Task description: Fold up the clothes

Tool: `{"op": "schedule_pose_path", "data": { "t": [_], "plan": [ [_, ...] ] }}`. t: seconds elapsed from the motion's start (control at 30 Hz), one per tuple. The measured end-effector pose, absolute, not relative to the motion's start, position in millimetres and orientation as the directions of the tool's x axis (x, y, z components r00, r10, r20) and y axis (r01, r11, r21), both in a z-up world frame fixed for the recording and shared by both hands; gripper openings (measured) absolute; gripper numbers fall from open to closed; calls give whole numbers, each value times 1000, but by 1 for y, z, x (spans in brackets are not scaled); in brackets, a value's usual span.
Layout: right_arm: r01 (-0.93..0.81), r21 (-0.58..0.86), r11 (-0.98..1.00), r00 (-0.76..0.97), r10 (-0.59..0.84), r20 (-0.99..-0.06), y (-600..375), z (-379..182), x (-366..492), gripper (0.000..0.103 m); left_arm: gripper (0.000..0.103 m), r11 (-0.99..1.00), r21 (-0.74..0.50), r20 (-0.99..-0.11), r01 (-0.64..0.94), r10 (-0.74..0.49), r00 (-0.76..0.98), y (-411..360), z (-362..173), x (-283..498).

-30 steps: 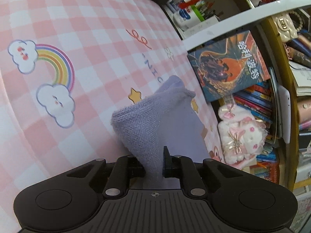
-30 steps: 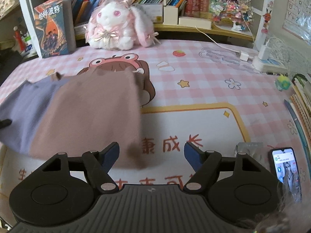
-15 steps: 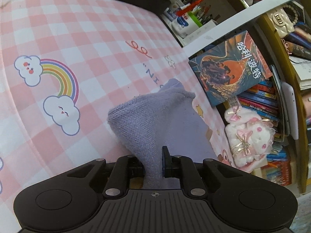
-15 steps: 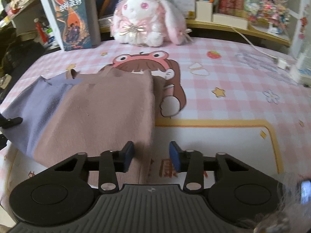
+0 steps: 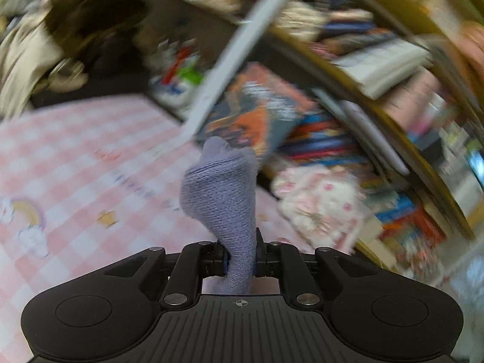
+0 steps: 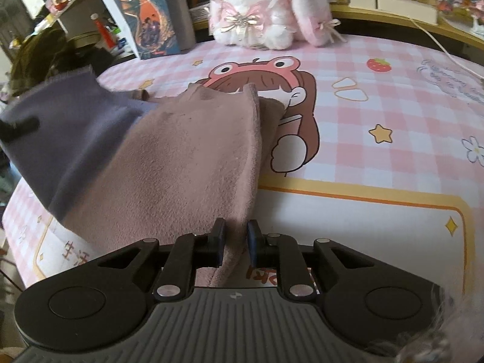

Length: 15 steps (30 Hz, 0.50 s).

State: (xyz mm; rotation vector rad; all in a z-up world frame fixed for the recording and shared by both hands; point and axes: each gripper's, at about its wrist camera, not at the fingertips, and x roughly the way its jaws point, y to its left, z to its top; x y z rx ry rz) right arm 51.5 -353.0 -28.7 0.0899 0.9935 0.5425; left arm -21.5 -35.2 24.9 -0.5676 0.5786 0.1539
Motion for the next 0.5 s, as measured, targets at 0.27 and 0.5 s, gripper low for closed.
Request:
{"op": "schedule_pose_path", "data": {
  "t": [0.27,0.5],
  "plan": [
    [-420,370,829,389,533,-751,-372,-28,58,14,17,975,-194,-657,-105,-50,753,-142,21,-13],
    [-408,429,806,368,575,-730,-394,-23,63,16,64,994,36,-737,99,-41,674,-235,17,-6]
  ]
}}
